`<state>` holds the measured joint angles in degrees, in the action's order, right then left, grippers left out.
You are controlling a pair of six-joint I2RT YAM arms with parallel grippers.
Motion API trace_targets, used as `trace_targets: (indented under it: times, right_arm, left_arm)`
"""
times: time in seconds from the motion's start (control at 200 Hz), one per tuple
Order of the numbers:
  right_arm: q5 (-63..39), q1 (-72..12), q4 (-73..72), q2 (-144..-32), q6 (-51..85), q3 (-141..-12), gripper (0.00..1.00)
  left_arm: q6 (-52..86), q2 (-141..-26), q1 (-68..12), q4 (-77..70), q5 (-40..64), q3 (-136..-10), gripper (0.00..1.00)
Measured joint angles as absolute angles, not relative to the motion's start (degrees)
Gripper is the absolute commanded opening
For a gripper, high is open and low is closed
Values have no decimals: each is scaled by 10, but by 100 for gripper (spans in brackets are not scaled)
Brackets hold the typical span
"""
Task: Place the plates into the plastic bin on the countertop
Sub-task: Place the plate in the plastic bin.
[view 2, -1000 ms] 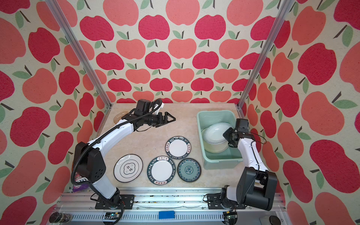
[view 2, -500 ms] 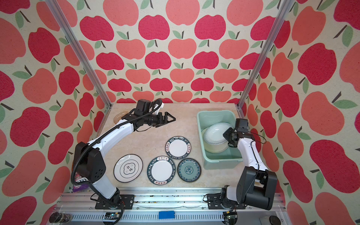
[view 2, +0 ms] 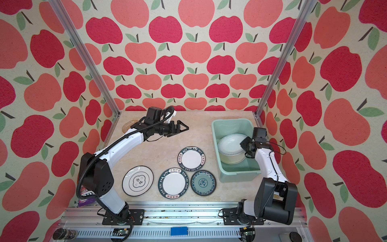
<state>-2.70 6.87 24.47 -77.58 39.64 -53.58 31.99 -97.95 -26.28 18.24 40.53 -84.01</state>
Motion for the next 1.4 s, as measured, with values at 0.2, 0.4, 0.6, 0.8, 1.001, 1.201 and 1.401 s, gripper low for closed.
trace_targets:
  times: [0.2, 0.4, 0.6, 0.8, 1.001, 1.201, 1.401]
  right_arm:
    - [-24, 69, 236, -773, 396, -529, 31]
    - [-24, 69, 226, -765, 396, -517, 34]
    - [-19, 69, 221, -754, 396, -505, 36]
    - [-9, 69, 219, -751, 391, -500, 37]
    - [-6, 69, 220, -751, 390, -499, 37]
    - [-5, 69, 223, -748, 390, -500, 37]
    - [-16, 67, 310, -712, 390, -517, 40]
  left_arm:
    - [320, -980, -263, 182, 405, -840, 99]
    - [320, -980, -263, 182, 405, -840, 99]
    - [320, -980, -263, 182, 405, -840, 99]
    - [320, -979, -263, 182, 405, -840, 99]
    - [320, -979, -263, 180, 405, -836, 99]
    - [320, -978, -263, 180, 405, -827, 99]
    - [320, -974, -258, 180, 405, -827, 99]
